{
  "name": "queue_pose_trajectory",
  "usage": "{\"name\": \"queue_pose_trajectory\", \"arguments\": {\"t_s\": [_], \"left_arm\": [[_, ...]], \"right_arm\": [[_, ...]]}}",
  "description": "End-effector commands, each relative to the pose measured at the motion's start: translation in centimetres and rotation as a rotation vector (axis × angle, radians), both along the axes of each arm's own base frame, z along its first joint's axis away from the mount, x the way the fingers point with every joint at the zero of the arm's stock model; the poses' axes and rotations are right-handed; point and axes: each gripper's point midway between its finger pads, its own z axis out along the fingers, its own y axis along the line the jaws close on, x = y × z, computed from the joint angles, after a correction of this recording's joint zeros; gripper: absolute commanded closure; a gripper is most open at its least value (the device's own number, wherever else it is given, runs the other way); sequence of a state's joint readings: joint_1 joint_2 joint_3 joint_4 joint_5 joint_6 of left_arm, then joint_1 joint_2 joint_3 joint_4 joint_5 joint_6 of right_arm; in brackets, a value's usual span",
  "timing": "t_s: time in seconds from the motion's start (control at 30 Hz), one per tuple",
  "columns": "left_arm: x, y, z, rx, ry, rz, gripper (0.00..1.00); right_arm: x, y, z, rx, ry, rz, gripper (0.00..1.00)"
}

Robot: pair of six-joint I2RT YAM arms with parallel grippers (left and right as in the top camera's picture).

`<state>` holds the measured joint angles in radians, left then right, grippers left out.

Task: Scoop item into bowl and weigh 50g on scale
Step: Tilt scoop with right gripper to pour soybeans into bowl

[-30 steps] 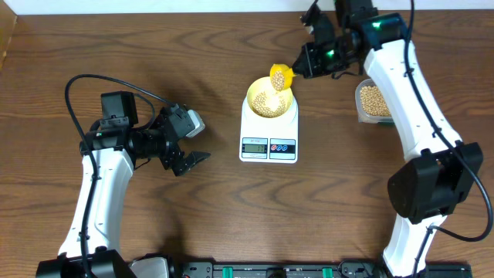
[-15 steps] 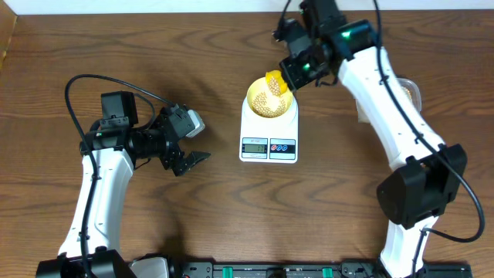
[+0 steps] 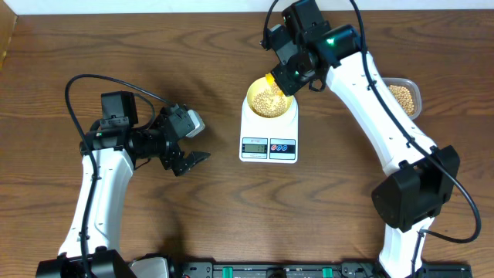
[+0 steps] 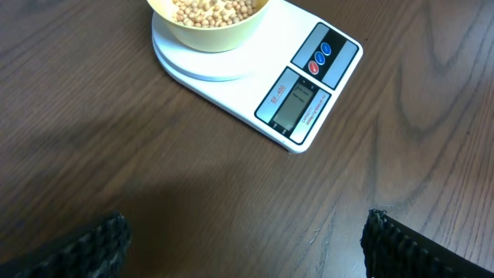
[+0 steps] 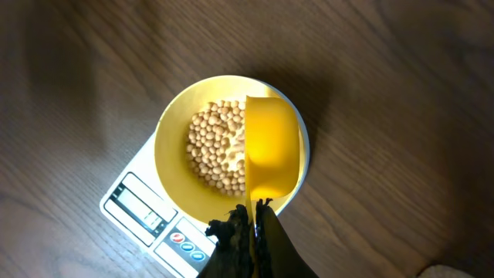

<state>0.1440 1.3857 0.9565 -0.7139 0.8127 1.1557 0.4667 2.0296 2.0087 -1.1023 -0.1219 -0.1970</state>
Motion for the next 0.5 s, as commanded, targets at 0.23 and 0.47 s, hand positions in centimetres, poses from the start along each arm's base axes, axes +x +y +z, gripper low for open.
{"name": "queue_pose_trajectory", "arguments": {"t_s": [0.23,0.47], "left_arm": [[-0.27,-0.01,-0.44,-0.008,0.02,0.003,0.03],[-0.27,-0.01,-0.44,-0.008,0.02,0.003,0.02]], "right_arm": [[-0.37,0.95,2.52,-0.004,-0.078,0.063,0.99],[-0.67,1.37,2.49,-0.038,-0.106,0.157,0.99]]}}
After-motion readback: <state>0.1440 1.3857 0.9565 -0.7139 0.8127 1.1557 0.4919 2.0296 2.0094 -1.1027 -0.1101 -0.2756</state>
